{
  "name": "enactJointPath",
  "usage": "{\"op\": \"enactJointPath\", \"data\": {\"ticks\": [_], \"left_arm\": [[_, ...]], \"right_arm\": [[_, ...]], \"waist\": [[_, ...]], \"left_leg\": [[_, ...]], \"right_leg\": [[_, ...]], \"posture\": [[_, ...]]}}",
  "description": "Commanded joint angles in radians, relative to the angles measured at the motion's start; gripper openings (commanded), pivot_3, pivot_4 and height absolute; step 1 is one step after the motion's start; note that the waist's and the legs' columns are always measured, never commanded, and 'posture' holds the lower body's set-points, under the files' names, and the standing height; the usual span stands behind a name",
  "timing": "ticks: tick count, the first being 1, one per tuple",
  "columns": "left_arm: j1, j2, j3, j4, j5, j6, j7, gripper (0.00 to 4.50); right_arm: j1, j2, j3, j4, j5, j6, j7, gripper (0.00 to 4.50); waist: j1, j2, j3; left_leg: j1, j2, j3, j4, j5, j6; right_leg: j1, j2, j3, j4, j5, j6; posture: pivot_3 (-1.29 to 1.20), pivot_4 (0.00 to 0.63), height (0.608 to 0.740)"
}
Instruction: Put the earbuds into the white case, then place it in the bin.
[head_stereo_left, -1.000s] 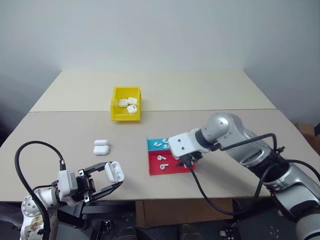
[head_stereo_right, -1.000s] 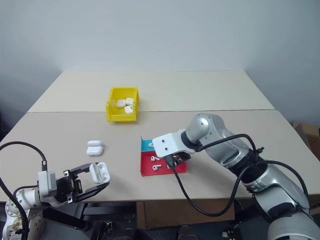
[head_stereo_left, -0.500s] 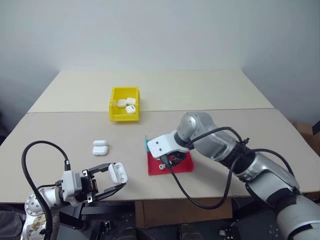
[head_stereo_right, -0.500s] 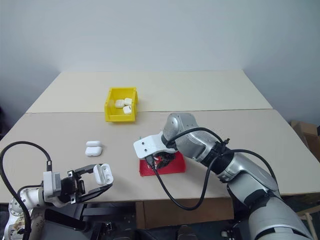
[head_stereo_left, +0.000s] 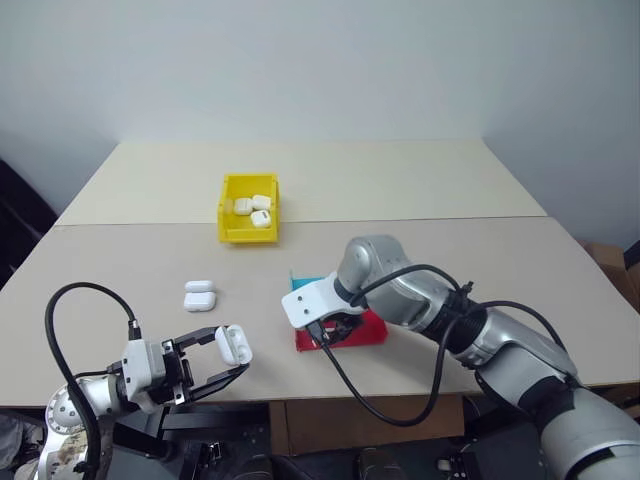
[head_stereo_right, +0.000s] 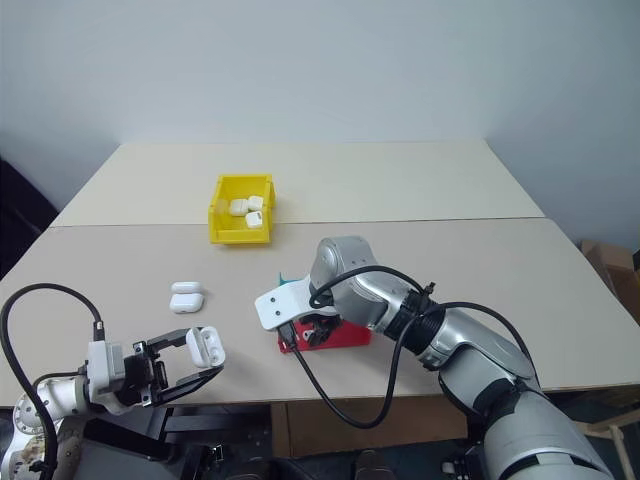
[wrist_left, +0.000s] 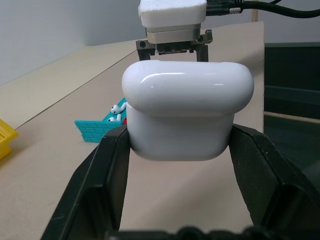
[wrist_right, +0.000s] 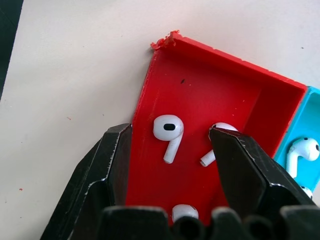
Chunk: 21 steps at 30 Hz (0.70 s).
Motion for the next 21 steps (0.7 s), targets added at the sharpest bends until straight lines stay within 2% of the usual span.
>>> {"op": "enactJointPath", "data": {"ticks": [1, 21], "left_arm": [[0.007, 0.018, 0.006, -0.038, 0.003, 0.003, 0.027, 2.75], [0.008, 0.037, -0.01, -0.044, 0.014, 0.004, 0.074, 2.75]], "right_arm": [[-0.016, 0.006, -0.011, -0.026, -0.009, -0.006, 0.008, 2.11], [0.002, 0.028, -0.005, 0.006, -0.029, -0.015, -0.024, 2.11]], "waist": [[-0.001, 0.0, 0.0], [0.0, 0.0, 0.0]], "left_leg": [[0.0, 0.0, 0.0, 0.0, 0.0, 0.0], [0.0, 0.0, 0.0, -0.001, 0.0, 0.0]], "right_leg": [[0.0, 0.0, 0.0, 0.0, 0.0, 0.0], [-0.001, 0.0, 0.0, 0.0, 0.0, 0.0]], "posture": [[0.0, 0.15, 0.74], [0.0, 0.15, 0.74]]}}
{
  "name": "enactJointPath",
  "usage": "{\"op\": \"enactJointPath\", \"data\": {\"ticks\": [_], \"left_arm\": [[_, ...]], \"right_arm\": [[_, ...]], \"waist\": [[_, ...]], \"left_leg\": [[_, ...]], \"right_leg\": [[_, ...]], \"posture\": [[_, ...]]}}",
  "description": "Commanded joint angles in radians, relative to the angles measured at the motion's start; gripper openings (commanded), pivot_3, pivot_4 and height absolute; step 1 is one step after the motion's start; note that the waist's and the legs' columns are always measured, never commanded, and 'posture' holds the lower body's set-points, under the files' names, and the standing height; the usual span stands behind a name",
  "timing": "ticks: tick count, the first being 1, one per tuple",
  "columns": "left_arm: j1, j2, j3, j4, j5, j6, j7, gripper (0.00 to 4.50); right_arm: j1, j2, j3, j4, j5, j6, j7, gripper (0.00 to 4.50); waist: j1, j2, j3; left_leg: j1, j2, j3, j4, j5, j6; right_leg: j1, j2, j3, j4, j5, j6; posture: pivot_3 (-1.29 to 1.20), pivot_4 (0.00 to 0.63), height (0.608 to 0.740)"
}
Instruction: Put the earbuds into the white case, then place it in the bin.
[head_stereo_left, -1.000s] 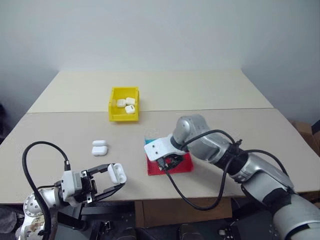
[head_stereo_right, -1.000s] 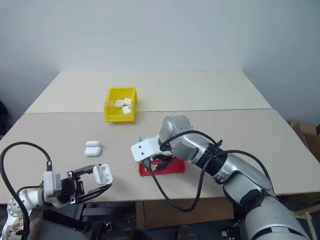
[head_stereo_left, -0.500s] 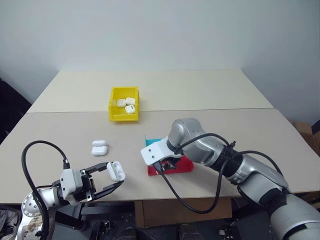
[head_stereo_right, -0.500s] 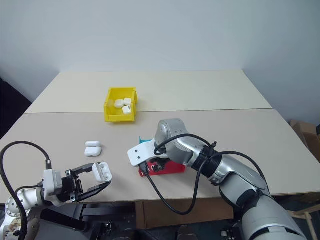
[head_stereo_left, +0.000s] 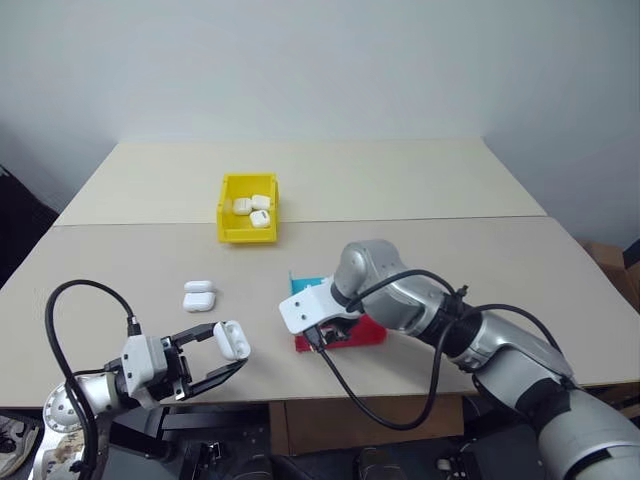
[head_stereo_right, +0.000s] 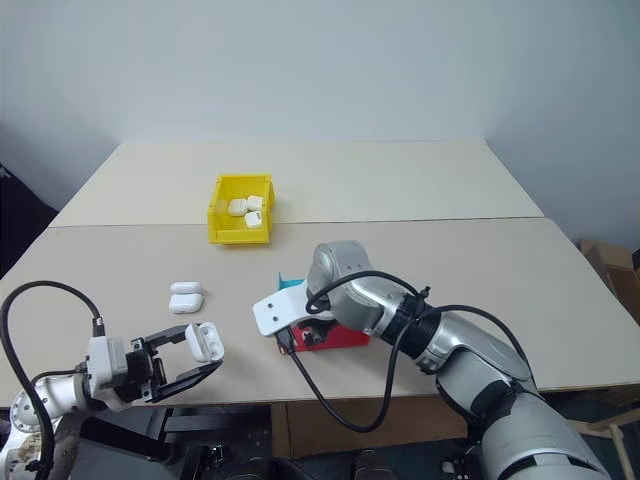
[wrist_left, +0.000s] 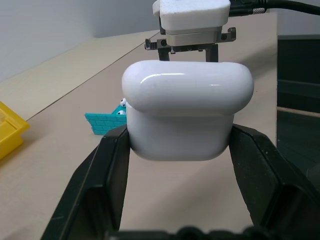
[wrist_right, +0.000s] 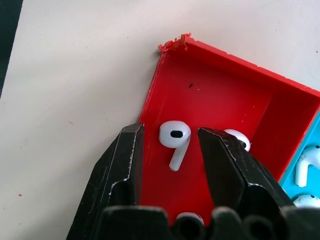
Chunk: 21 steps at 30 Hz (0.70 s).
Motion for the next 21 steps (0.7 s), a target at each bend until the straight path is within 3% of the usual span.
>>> {"op": "enactJointPath", "data": {"ticks": [1, 18, 21], "left_arm": [[0.005, 0.011, 0.004, -0.035, 0.004, -0.007, 0.014, 2.75], [0.028, 0.01, 0.003, -0.048, 0.016, -0.014, 0.046, 2.75], [0.026, 0.012, 0.002, -0.046, 0.018, -0.014, 0.047, 2.75]], "right_arm": [[-0.01, 0.009, -0.016, 0.005, -0.011, -0.015, -0.01, 2.11], [-0.005, 0.011, -0.017, 0.039, -0.012, -0.061, -0.009, 2.11], [-0.001, 0.007, -0.018, 0.043, -0.014, -0.071, -0.013, 1.55]], "waist": [[0.0, 0.0, 0.0], [0.0, 0.0, 0.0], [0.0, 0.0, 0.0]], "left_leg": [[0.0, 0.0, 0.0, 0.0, 0.0, 0.0], [-0.001, 0.0, 0.0, -0.001, 0.0, 0.0], [-0.001, 0.0, 0.0, -0.001, 0.0, 0.0]], "right_leg": [[0.0, 0.0, 0.0, 0.0, 0.0, 0.0], [-0.001, 0.0, 0.0, 0.0, 0.0, 0.0], [-0.001, 0.0, 0.0, 0.0, 0.0, 0.0]], "posture": [[0.0, 0.15, 0.74], [0.0, 0.15, 0.74], [0.0, 0.15, 0.74]]}}
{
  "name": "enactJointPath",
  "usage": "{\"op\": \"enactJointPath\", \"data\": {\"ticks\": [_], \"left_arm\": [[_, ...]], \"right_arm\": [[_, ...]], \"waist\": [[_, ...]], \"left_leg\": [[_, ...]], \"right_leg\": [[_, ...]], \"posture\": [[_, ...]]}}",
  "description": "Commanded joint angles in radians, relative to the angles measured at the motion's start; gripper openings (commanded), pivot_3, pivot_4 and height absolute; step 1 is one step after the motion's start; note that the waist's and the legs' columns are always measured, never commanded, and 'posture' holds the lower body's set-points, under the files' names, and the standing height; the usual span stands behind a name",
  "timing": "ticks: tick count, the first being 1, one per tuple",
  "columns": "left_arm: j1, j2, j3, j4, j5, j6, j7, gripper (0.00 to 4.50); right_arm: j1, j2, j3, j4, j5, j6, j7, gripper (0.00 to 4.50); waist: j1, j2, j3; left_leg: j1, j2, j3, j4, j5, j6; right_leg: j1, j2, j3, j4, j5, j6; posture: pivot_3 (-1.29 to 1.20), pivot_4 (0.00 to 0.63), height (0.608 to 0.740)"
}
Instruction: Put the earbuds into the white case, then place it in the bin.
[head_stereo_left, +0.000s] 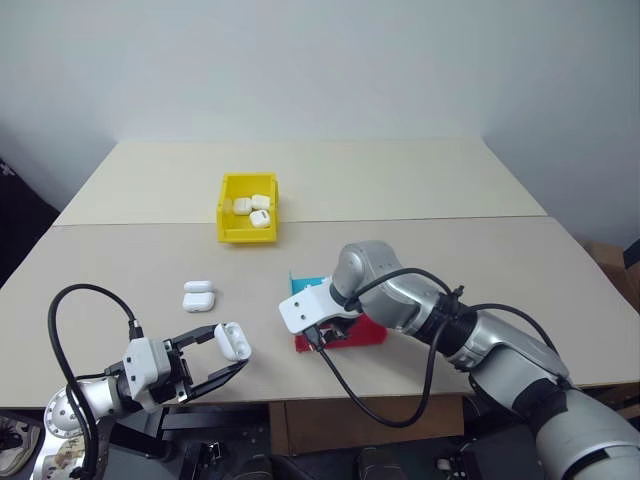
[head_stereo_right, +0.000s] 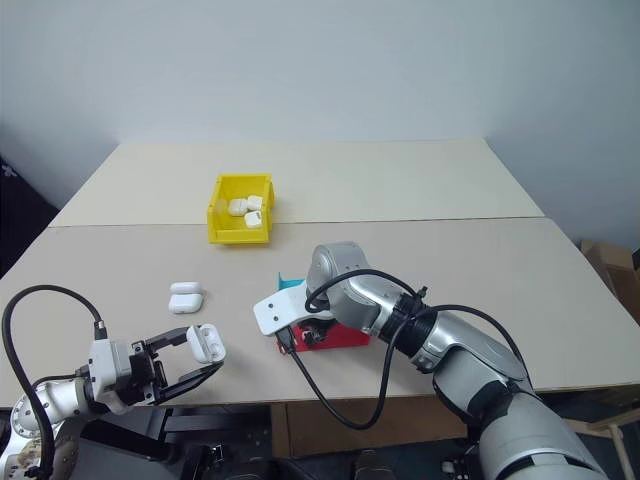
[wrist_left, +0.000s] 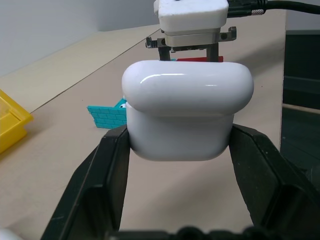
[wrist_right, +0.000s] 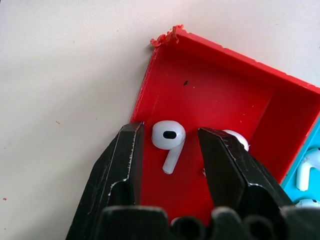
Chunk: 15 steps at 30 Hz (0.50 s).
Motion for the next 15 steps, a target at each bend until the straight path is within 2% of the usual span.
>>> {"op": "enactJointPath", "data": {"ticks": [1, 13, 15], "left_arm": [[-0.002, 0.012, 0.006, -0.025, -0.002, -0.011, 0.005, 2.75], [-0.009, 0.013, 0.005, -0.018, 0.0, -0.012, 0.005, 2.75], [-0.011, 0.012, 0.004, -0.017, 0.004, -0.012, 0.008, 2.75]], "right_arm": [[-0.001, -0.005, -0.018, -0.009, -0.014, -0.023, -0.006, 1.27], [0.0, -0.003, -0.023, -0.008, -0.018, -0.035, -0.006, 1.27], [0.001, -0.008, -0.022, -0.007, -0.018, -0.041, -0.005, 0.9]], "waist": [[0.0, 0.0, 0.0], [0.0, 0.0, 0.0], [0.0, 0.0, 0.0]], "left_leg": [[0.0, 0.0, 0.0, 0.0, 0.0, 0.0], [0.0, 0.0, 0.0, 0.0, 0.0, 0.0], [0.0, 0.0, 0.0, 0.0, 0.0, 0.0]], "right_leg": [[0.0, 0.0, 0.0, 0.0, 0.0, 0.0], [0.0, 0.0, 0.0, 0.0, 0.0, 0.0], [0.0, 0.0, 0.0, 0.0, 0.0, 0.0]], "posture": [[0.0, 0.15, 0.74], [0.0, 0.15, 0.74], [0.0, 0.15, 0.74]]}}
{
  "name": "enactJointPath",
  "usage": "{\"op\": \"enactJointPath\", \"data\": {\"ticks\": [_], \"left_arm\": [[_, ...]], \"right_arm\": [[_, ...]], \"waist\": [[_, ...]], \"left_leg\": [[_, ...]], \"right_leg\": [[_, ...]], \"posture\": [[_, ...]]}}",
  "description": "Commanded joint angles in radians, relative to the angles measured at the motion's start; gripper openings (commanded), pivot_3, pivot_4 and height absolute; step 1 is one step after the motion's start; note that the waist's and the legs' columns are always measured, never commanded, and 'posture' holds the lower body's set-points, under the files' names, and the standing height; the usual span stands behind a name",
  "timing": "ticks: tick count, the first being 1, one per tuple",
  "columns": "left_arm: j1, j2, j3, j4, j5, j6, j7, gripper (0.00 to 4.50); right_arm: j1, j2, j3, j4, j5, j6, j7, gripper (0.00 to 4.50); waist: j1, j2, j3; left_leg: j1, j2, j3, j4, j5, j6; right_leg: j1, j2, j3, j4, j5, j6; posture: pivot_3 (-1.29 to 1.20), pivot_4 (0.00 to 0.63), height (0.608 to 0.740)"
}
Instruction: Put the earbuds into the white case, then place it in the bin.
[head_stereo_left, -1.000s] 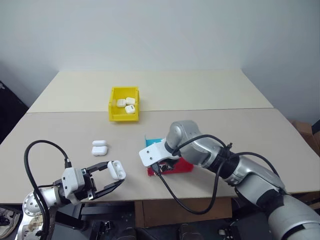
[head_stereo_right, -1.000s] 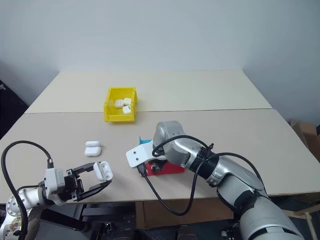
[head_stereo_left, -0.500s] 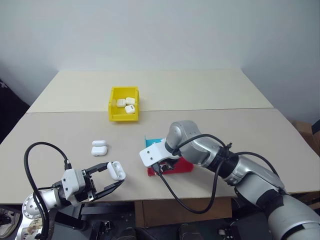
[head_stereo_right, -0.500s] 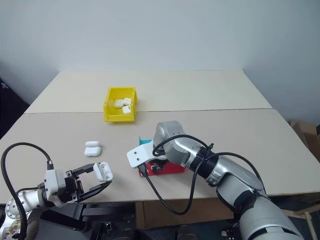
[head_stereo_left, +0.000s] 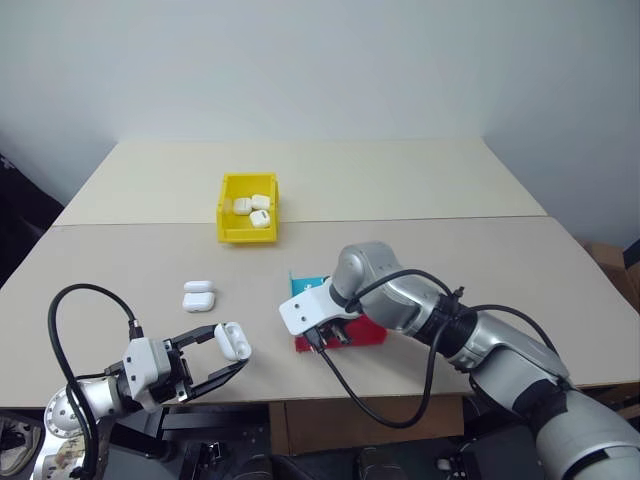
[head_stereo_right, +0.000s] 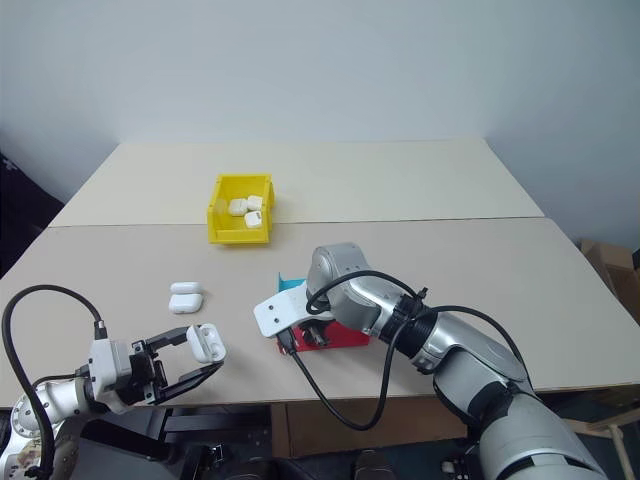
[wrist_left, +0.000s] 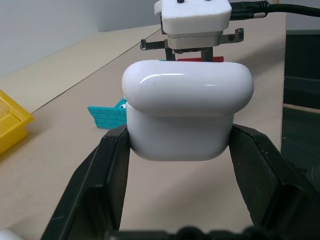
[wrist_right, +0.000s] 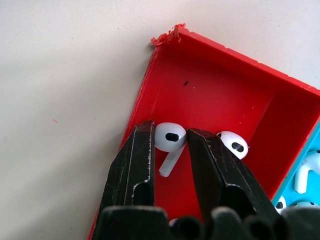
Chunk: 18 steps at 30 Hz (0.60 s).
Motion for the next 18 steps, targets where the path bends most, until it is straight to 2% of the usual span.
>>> {"op": "enactJointPath", "data": {"ticks": [1, 9, 12, 17, 18], "left_arm": [[-0.01, 0.013, 0.004, -0.016, 0.004, -0.01, 0.008, 2.75], [-0.021, 0.017, 0.001, -0.018, 0.0, 0.005, 0.012, 2.75], [-0.042, 0.01, -0.002, -0.023, -0.021, 0.006, 0.004, 2.75], [-0.09, -0.002, -0.009, -0.046, -0.068, 0.036, 0.0, 2.75], [-0.111, -0.007, -0.019, -0.051, -0.077, 0.048, 0.003, 2.75]], "right_arm": [[-0.004, -0.006, -0.022, -0.004, -0.01, -0.021, 0.002, 0.71], [-0.003, -0.007, -0.037, -0.025, -0.002, -0.006, -0.001, 0.63], [-0.007, -0.029, -0.081, -0.093, 0.022, 0.029, 0.012, 0.63], [-0.005, -0.113, -0.296, -0.262, 0.119, 0.169, 0.003, 0.63], [0.014, -0.125, -0.395, -0.301, 0.169, 0.189, -0.022, 0.63]], "waist": [[0.0, 0.0, 0.0], [0.0, 0.0, 0.0], [0.001, 0.0, 0.0], [0.007, 0.0, 0.0], [0.009, 0.0, 0.0]], "left_leg": [[0.0, 0.0, 0.0, 0.0, 0.0, 0.0], [0.0, 0.0, 0.0, 0.0, 0.0, 0.0], [-0.001, 0.0, 0.0, 0.0, 0.0, 0.0], [-0.003, 0.0, 0.0, 0.0, 0.0, 0.0], [-0.003, 0.0, 0.0, 0.0, 0.0, 0.0]], "right_leg": [[0.0, 0.0, 0.0, 0.0, 0.0, 0.0], [0.0, 0.0, 0.0, 0.0, 0.0, 0.0], [-0.001, 0.0, 0.0, 0.0, 0.0, 0.0], [-0.001, 0.0, 0.0, -0.001, 0.0, 0.0], [-0.001, 0.0, -0.001, -0.002, 0.0, 0.0]], "posture": [[0.0, 0.15, 0.74], [0.0, 0.15, 0.74], [0.0, 0.15, 0.74], [0.0, 0.15, 0.74], [0.0, 0.15, 0.74]]}}
